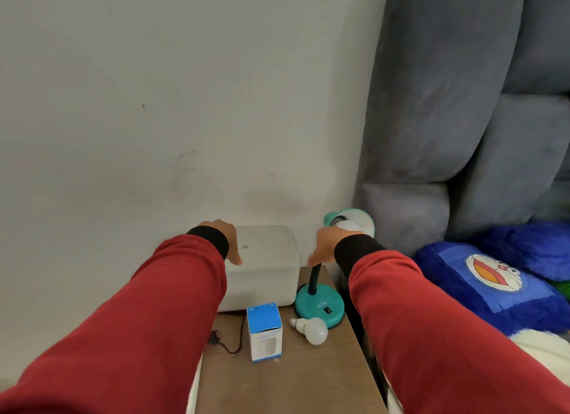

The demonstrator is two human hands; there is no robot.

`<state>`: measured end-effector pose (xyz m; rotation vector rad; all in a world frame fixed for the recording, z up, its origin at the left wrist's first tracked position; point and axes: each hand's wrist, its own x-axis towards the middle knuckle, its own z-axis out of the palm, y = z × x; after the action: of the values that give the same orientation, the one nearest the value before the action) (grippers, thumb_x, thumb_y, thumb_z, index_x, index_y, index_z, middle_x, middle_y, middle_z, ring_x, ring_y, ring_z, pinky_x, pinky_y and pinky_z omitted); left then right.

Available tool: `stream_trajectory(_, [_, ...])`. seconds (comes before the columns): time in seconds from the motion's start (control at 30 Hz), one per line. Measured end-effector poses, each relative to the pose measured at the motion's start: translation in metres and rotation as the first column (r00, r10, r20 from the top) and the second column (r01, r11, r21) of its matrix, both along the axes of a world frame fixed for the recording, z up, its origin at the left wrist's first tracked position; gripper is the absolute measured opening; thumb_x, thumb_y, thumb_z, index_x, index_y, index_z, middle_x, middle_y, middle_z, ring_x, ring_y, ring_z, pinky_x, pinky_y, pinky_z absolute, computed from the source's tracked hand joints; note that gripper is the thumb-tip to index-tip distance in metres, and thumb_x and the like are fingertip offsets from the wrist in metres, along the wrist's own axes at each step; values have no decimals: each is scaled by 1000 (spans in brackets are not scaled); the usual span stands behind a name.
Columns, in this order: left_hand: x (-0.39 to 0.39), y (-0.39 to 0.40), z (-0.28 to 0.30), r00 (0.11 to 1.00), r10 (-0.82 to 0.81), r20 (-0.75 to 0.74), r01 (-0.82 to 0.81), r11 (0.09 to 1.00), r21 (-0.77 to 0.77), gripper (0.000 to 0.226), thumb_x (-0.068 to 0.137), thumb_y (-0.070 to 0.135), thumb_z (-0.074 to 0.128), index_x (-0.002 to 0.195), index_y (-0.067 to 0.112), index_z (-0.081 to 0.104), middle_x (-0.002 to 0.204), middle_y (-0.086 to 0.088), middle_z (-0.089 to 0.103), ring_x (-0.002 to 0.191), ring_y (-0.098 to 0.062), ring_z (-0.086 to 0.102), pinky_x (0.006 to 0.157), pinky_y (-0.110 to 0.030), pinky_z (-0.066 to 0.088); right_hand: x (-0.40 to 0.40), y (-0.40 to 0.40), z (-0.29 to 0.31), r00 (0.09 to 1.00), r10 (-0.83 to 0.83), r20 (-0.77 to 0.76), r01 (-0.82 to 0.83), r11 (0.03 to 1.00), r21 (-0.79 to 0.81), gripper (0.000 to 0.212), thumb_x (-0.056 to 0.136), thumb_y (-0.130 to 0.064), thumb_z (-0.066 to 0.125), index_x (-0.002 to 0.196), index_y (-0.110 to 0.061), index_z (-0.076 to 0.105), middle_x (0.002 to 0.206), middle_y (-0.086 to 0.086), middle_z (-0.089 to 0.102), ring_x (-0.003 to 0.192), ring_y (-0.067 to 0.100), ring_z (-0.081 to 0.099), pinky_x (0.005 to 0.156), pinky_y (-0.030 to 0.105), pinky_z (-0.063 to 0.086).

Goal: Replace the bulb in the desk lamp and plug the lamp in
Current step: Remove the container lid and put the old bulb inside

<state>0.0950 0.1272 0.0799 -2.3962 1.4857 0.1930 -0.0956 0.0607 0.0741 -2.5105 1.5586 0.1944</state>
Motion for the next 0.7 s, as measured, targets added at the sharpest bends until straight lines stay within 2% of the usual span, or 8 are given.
stream_trajectory(0.23, [64, 25, -15, 994, 101, -36, -99, 995, 32, 61, 83, 52, 62, 127, 10, 55, 127, -5, 61, 116, -23, 58, 92, -31, 46, 52, -12, -8, 998, 45, -54, -43, 998, 35, 50, 84, -43, 65, 118, -8, 58, 123, 9, 63, 112, 27, 60, 91, 36, 47])
stream_trajectory(0.5, [109, -8, -55, 980, 151, -127, -152, 988, 2, 61, 87, 51, 58, 132, 10, 51, 132, -5, 57, 120, -22, 56, 94, -30, 44, 96, -64, -32, 983, 87, -161, -80, 996, 50, 52, 85, -48, 61, 120, -10, 59, 126, 6, 61, 113, 26, 58, 96, 38, 47])
stream_trajectory(0.7, [130, -46, -88, 959, 164, -233, -175, 984, -26, 70, 84, 58, 56, 135, 11, 48, 134, -6, 55, 121, -24, 54, 99, -32, 43, 110, -103, -61, 991, 45, -129, -35, 996, 79, 57, 89, -42, 59, 137, -13, 48, 140, 6, 50, 129, 24, 48, 107, 36, 40])
